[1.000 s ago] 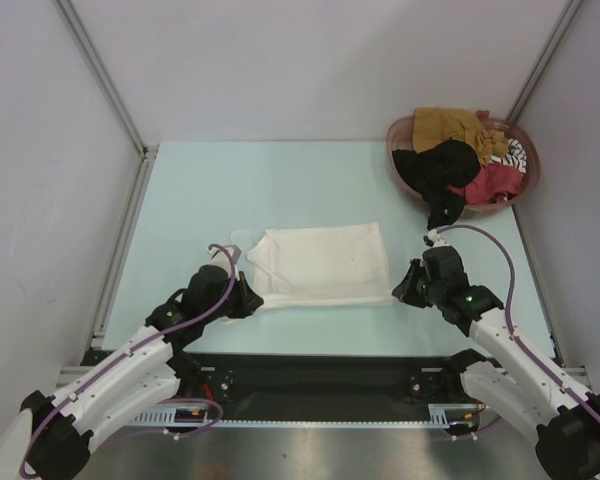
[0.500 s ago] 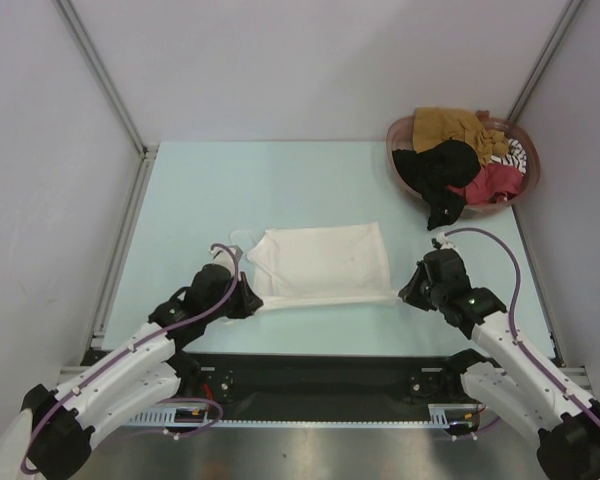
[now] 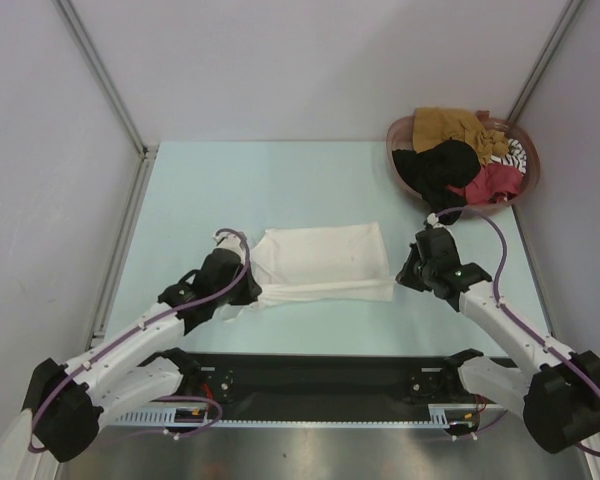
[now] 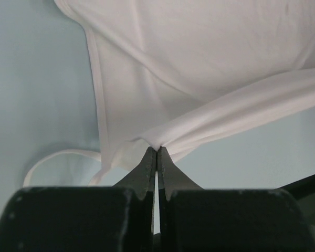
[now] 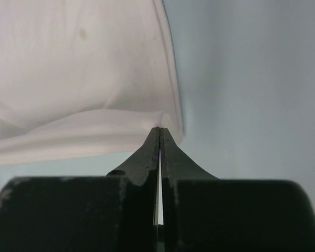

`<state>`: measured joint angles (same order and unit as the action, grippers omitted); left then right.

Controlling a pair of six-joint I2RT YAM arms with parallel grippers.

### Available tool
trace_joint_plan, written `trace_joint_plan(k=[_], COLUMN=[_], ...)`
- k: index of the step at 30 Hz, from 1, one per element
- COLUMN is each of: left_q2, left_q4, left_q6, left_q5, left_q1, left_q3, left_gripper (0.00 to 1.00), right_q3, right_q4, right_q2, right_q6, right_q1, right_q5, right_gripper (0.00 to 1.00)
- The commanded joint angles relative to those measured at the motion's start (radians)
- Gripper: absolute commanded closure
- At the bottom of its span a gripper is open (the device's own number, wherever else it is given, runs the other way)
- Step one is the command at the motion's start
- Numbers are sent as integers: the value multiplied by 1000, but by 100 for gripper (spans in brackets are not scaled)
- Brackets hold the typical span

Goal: Fold and stack the tank tops

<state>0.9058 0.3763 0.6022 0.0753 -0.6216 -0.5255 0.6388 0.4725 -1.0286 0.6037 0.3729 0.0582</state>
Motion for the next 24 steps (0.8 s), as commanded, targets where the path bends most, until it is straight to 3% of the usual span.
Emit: trace_joint_plan(k=[1,24], left_q2=[39,286], left_q4=[-22,-102], left_q6=[-33,-102], left_q5=[35,32], left_q1=[-1,66], left_q3=[-51,-151], left_gripper=[99,100], right_q3=[59,200], right_q4=[-67,-187], right_q2=[-57,-369], right_q6=[-47,-101], right_q1=[-20,-71], right_q5=[-24,-87], right_gripper=[100,100])
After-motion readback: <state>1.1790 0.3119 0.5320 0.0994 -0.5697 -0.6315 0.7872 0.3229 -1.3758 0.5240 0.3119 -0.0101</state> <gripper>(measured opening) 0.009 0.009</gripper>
